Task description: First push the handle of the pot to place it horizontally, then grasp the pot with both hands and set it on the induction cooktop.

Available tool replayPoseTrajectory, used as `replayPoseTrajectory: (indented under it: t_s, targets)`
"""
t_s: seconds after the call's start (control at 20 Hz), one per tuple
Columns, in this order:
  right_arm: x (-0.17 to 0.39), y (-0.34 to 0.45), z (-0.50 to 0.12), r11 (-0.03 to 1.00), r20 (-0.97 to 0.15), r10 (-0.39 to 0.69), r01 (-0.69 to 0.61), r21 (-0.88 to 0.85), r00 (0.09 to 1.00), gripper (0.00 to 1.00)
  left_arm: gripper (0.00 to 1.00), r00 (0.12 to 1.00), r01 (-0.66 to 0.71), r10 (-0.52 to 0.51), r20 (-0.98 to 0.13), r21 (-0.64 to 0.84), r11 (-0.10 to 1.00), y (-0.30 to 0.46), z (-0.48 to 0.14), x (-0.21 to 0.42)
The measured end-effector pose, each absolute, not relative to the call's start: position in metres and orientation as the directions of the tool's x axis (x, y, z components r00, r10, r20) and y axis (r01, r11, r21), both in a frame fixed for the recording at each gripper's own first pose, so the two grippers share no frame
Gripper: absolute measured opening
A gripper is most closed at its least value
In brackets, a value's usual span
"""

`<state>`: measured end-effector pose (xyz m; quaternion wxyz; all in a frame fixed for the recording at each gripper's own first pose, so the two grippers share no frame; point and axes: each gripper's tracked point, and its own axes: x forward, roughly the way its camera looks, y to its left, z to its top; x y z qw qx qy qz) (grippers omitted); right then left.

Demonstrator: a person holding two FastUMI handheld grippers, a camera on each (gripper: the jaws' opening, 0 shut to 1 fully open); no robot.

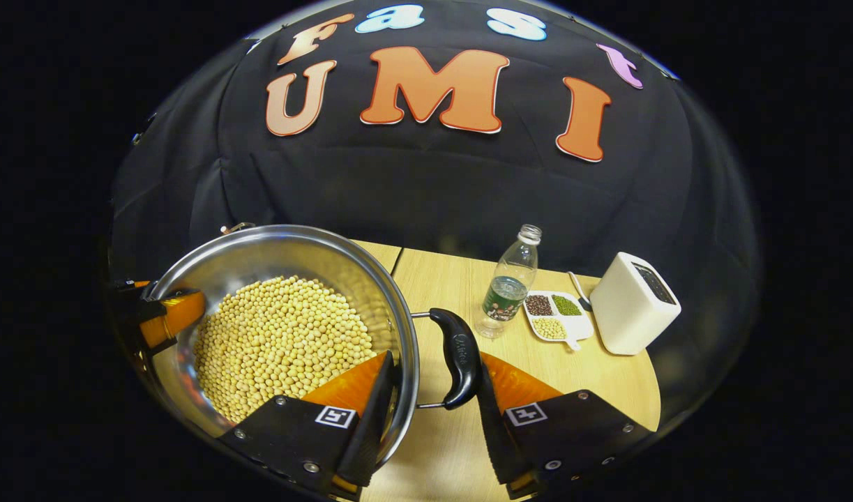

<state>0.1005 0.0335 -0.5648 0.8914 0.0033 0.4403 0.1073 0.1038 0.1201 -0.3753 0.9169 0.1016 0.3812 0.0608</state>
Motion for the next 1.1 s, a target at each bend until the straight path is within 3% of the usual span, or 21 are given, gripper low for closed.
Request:
replayPoseTrajectory:
  t_s: [0.55,0.6,1.1]
  targets:
    - [0.113,0.034,-0.585,0.972,-0.806,0.207,-0.208,0.107,0.555,0.6,0.87,0.684,-0.055,0.215,-0.697,0.245,0.968,0.152,-0.391,0.101]
    - [0.113,0.036,-0.588,0.972,-0.809,0.206,-0.209,0.105,0.551,0.64,0.83,0.678,-0.058,0.215,-0.703,0.24,0.969,0.154,-0.395,0.101]
    - [0.118,0.045,-0.593,0.973,-0.835,0.192,-0.209,0.095,0.515,0.64,0.84,0.648,-0.067,0.216,-0.73,0.228,0.971,0.167,-0.43,0.103]
